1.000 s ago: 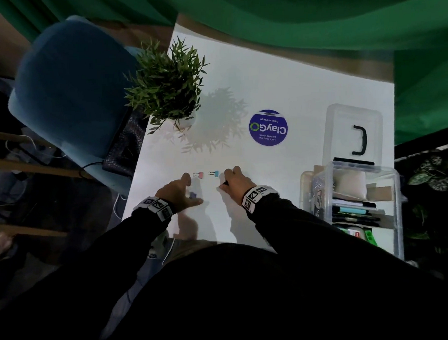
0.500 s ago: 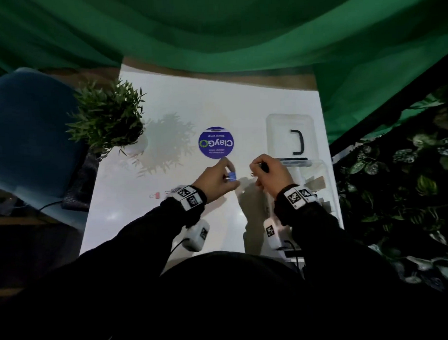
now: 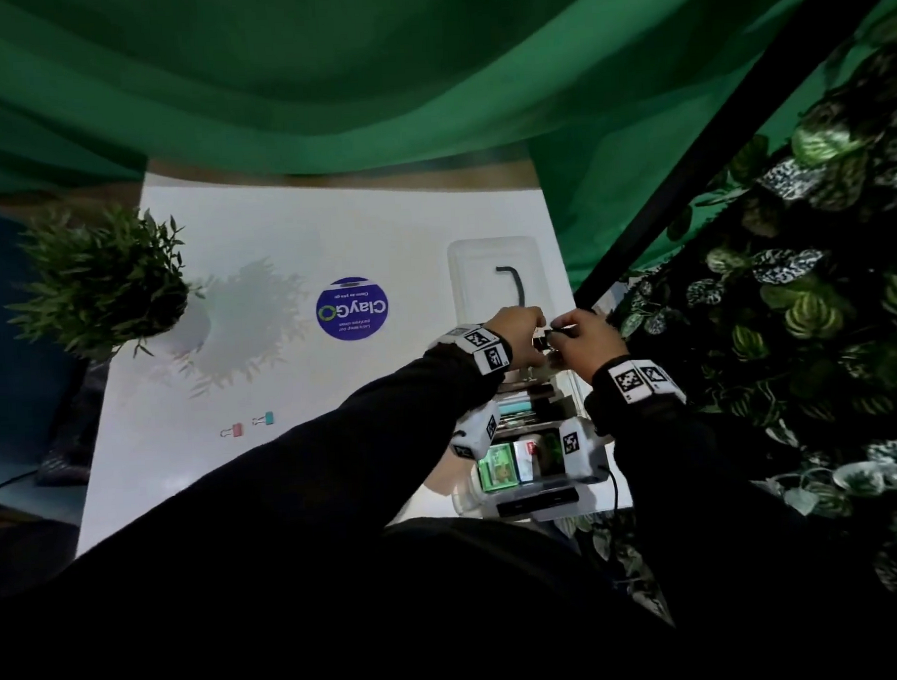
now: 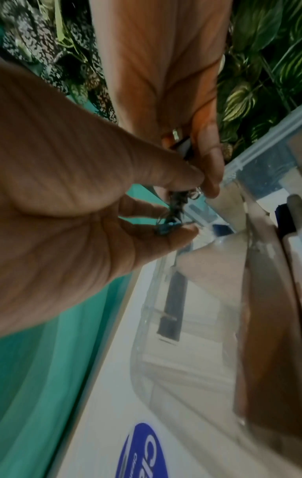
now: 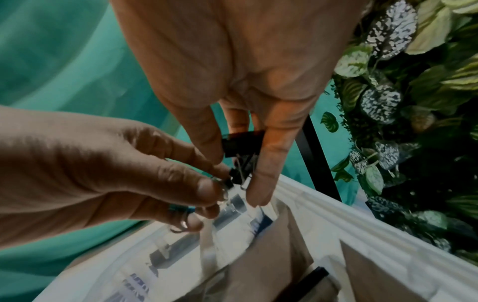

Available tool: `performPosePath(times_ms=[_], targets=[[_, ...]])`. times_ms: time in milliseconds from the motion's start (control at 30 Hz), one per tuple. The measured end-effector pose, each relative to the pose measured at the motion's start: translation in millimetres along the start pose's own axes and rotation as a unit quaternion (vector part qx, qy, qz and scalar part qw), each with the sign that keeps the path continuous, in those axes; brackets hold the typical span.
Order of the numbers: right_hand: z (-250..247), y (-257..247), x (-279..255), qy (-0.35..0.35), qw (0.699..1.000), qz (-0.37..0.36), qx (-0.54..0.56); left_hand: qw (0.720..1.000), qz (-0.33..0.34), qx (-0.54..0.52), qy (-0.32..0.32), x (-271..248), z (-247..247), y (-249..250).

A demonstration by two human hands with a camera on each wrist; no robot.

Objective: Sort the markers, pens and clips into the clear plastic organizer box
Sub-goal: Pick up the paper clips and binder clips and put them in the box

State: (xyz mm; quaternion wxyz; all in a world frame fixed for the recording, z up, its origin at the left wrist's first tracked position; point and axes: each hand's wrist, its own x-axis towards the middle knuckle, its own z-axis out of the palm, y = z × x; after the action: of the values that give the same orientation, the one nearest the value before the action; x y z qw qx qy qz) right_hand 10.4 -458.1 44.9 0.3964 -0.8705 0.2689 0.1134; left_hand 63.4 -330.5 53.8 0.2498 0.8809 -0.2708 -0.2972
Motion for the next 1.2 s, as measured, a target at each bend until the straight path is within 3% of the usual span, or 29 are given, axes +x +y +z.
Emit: performPosePath(times_ms=[133,267,333,500,733,900,1033,1200], targets=[[5,-7,-3,-0.008,0.998,-0.007,-0.057,0.999,0.007,-0.048,0.017,-12,-5,-8],[8,-31,-14,0.018,0.972,-0.035,-0.23,0.987,-0.013,-0.142,0.074,-34,-19,-43],[15,-48,-20,0.031,0.966,-0.068,-0.246,0.981,-0.03,-0.157,0.112,-45,-24,-70],[79,-101,-34,-0.073,0.955,-0.187,-0.219,0.968,-0.12,-0.13,0.18,-84,-33,-148],[209,-143,-58,-0.223,0.895,-0.25,-0.296,0.946,-0.263,-0.062,0.181,-145,-21,-262],[286,-151,-63,-0.276,0.859,-0.277,-0.33,0.924,-0.343,-0.003,0.17,-198,-9,-325],[328,-156,-67,-0.297,0.828,-0.316,-0.356,0.928,-0.35,0.002,0.125,-222,2,-348],[348,-158,-74,-0.288,0.806,-0.336,-0.393,0.937,-0.324,0.012,0.129,-216,9,-348]])
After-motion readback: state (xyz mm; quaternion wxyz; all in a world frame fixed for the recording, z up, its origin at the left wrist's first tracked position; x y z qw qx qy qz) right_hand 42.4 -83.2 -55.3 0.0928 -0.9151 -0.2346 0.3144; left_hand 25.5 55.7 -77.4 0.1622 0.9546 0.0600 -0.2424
